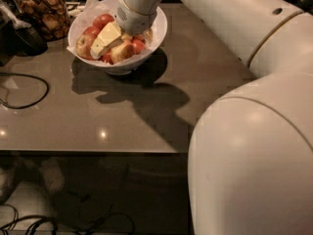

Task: Pick apple from white bowl

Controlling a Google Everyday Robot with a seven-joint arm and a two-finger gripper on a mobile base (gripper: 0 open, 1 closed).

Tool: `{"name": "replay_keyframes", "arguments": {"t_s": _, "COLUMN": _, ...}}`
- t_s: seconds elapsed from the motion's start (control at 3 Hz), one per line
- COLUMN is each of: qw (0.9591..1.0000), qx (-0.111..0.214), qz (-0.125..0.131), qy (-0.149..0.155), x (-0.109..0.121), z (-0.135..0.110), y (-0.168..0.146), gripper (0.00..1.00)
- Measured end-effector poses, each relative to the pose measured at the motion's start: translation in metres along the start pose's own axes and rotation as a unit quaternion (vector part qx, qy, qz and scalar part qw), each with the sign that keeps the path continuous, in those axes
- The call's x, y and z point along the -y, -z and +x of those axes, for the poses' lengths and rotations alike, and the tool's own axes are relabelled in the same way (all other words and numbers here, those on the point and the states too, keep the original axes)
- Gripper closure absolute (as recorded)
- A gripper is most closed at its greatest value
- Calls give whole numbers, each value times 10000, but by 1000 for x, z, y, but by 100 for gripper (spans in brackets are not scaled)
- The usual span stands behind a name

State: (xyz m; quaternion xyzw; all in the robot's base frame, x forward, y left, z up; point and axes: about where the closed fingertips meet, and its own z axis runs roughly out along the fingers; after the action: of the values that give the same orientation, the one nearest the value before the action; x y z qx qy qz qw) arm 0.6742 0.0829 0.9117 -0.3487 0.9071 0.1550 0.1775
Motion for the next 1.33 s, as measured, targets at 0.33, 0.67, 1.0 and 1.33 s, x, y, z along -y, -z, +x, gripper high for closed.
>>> {"name": "replay_keyframes", "arguments": {"t_s": 0.33, "qw": 10000, "qx": 1, "qz": 0, "qy": -1, "x": 0, "z": 0, "y": 0, "gripper": 0}}
{"name": "replay_keyframes", "arguments": {"t_s": 0.67, "qw": 10000, "qx": 16, "qz": -9, "qy": 21, "x": 0, "z": -2, "y": 0, "gripper": 14}}
{"name": "replay_keyframes", "arguments": {"t_s": 1.0, "qw": 10000, "qx": 22, "qz": -12, "qy": 29, "x": 0, "z": -3, "y": 1, "gripper": 14}}
{"name": "replay_keyframes", "arguments": {"t_s": 1.33, "qw": 9999, "qx": 42, "qz": -57, "qy": 120, "x": -4, "z": -7, "y": 1, "gripper": 25}}
